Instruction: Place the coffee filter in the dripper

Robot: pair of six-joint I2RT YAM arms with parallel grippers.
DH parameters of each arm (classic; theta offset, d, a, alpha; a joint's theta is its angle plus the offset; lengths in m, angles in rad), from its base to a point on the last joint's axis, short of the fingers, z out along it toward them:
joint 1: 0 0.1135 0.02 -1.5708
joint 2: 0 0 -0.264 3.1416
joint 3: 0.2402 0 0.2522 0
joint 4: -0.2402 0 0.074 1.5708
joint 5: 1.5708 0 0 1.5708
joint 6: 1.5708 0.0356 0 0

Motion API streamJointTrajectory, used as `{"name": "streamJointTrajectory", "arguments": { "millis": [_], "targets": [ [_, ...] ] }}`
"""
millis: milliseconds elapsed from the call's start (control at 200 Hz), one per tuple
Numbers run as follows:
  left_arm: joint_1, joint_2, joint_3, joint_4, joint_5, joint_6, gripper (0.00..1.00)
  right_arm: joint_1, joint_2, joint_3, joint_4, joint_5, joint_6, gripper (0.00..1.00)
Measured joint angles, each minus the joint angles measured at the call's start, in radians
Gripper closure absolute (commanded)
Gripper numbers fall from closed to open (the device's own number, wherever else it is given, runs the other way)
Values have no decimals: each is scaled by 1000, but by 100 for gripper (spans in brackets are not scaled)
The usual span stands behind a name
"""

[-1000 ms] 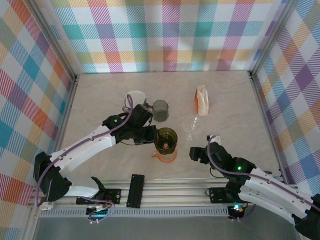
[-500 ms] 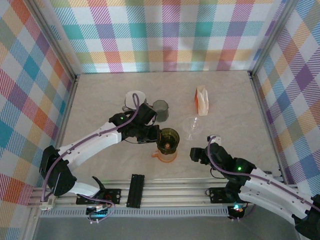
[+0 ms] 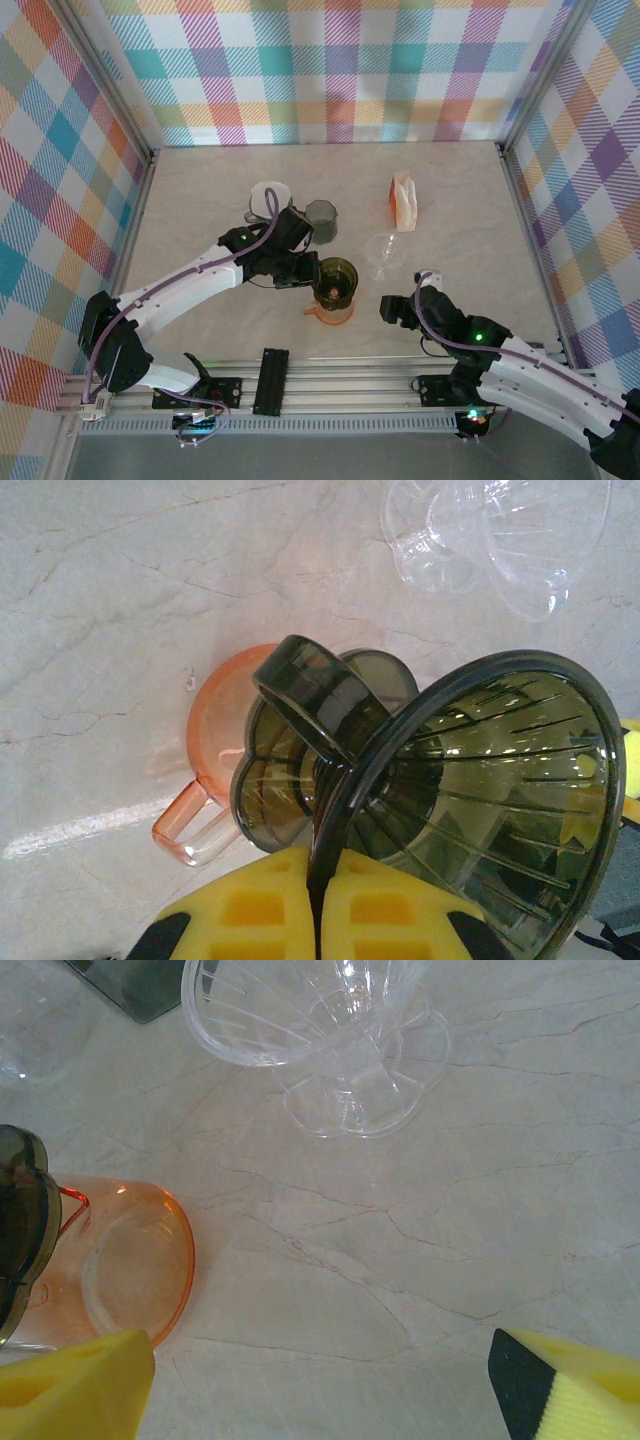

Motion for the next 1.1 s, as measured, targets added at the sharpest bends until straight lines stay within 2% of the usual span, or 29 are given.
{"name": "streamJointTrajectory", "arguments": {
  "millis": [155,285,440,460,470,655,805,995,1100],
  "targets": [
    [0,-13,-18,1,2,-5,61,0,1,0,0,0,0,12],
    [0,-29,-23,1,3,-10,37,0,3,0,0,0,0,11],
    [0,-76,-22,6,-1,-8,14,0,21,0,1,-1,0,11],
    [1,-85,-22,7,-5,-15,2,0,25,0,2,-1,0,11],
    [1,-89,-22,8,-5,-10,1,0,27,0,2,-1,0,11],
    [6,-178,-33,59,-43,-7,0,0,103,43,0,8,-5,11],
    [7,-282,-139,147,-70,-8,0,-38,216,174,-26,45,-46,14],
    [8,-367,-259,212,-97,-2,0,-262,369,328,-10,-31,-159,17],
    [8,-428,-303,238,-127,1,1,-364,464,401,5,-67,-225,23]
  ]
}}
